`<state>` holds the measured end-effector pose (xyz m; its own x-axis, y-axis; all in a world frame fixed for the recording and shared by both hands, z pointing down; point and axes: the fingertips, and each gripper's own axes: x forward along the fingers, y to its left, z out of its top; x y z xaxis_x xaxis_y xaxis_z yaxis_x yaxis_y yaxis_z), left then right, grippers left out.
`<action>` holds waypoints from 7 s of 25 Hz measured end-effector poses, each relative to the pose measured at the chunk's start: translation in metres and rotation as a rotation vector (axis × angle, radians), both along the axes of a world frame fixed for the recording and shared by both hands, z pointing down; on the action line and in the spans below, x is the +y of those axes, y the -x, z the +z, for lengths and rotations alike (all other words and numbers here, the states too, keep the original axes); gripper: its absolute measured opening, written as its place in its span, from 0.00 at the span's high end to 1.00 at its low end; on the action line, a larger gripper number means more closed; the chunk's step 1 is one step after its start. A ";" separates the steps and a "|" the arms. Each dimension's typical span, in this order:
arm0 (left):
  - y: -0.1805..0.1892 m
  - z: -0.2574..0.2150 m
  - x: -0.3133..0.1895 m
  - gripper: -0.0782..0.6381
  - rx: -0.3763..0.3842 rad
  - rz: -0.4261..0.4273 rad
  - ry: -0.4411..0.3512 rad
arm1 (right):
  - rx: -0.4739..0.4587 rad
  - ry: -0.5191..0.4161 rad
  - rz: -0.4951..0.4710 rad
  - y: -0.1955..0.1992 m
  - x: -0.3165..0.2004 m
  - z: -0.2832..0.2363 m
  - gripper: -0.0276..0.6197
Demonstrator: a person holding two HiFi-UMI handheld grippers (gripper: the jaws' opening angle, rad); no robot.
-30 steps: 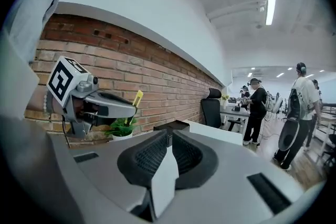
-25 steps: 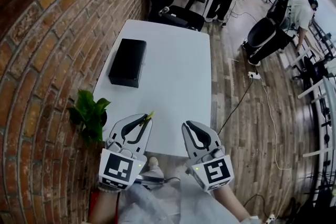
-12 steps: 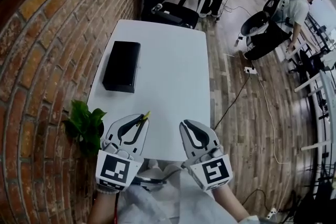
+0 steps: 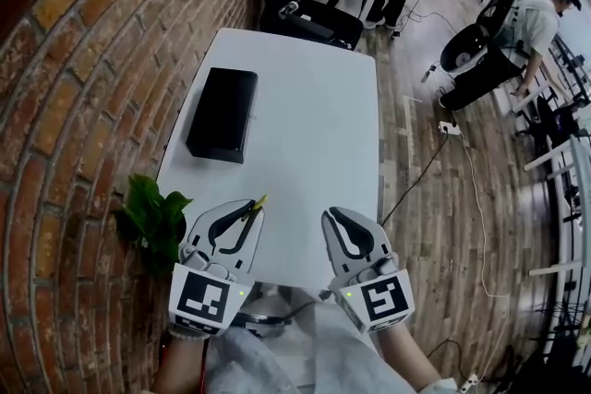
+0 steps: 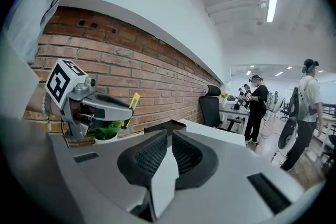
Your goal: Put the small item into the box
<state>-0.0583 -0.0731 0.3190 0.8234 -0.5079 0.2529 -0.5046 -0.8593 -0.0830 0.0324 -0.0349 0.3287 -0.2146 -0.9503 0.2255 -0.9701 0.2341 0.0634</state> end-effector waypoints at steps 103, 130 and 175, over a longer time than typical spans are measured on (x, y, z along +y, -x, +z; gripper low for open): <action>-0.028 0.088 -0.125 0.83 -0.119 -0.356 0.037 | 0.196 0.285 -0.445 -0.019 -0.298 0.224 0.82; -0.057 0.093 -0.129 0.83 -0.115 -0.291 0.047 | 0.144 0.334 -0.310 -0.080 -0.267 0.229 0.82; -0.141 0.183 -0.217 0.83 -0.330 -0.323 0.358 | 0.041 0.119 -0.220 -0.152 -0.165 0.110 0.86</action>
